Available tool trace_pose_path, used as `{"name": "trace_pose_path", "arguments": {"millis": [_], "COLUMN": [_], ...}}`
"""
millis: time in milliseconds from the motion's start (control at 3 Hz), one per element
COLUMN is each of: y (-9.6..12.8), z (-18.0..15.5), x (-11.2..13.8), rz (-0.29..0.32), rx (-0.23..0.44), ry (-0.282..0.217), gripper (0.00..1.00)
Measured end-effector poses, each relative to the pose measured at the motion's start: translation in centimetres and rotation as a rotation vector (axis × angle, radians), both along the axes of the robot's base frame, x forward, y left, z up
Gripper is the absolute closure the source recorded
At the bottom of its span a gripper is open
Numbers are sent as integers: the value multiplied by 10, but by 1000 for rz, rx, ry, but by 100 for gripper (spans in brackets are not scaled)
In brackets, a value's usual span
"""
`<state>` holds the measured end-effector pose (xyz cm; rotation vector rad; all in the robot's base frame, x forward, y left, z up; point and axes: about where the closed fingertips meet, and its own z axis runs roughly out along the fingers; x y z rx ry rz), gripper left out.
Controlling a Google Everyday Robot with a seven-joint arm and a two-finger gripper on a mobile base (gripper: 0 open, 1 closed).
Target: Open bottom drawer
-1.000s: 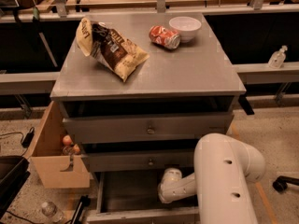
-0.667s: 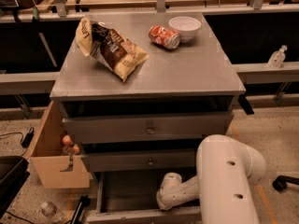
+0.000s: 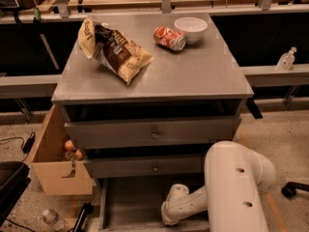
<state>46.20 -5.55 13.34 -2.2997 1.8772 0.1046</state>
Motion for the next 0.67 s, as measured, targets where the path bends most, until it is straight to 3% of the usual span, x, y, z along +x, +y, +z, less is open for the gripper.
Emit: {"name": "trace_pose_path", "arguments": {"millis": [333,667], "y": [9,10], "z": [-8,-8], "x": [-28,-27], "rz": [-12,-13], "rx": [33,36], "ry": [70,77], "gripper": [100,98]}}
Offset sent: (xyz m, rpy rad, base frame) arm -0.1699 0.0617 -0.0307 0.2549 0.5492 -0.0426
